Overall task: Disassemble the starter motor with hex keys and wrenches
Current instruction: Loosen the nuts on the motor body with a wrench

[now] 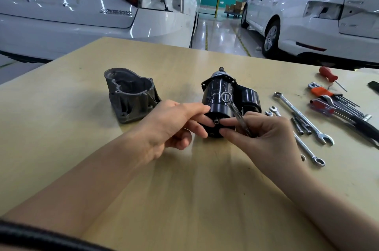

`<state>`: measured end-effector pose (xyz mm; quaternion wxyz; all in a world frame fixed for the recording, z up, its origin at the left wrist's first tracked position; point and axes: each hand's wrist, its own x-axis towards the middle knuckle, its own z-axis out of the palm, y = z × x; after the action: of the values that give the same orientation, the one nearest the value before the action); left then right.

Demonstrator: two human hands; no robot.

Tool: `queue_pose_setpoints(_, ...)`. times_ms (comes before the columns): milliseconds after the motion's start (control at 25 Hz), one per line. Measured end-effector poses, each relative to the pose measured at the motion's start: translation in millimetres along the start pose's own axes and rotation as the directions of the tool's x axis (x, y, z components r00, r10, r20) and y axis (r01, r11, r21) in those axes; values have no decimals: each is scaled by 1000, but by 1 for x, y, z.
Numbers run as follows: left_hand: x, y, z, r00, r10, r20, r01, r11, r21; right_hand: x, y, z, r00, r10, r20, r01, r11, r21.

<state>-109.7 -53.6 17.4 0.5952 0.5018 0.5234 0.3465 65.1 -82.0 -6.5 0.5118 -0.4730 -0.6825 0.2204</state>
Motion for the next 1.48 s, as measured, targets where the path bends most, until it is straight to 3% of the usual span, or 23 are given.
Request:
queue_pose_setpoints(400,-1,3,2,964,-112,242,117,993,-4,-1,3,2,988,-13,156,2,997,72)
queue_pose_setpoints(520,0,3,0,947,-134,292,142,990,-7,-1,5,2,992,-20,128,7,995,102)
queue_pose_setpoints(840,3,2,-2,984,-103,148,105,994,-11,0,0,1,999,-41,-14,41,999,-12)
queue_pose_setpoints(1040,6,0,-5,997,-52,61,51,999,8,2,-2,2,996,-85,2,85,991,-103)
queue_pose_setpoints(1480,3,-1,-1,989,-69,129,64,997,43,1,4,5,991,-127,41,127,992,4)
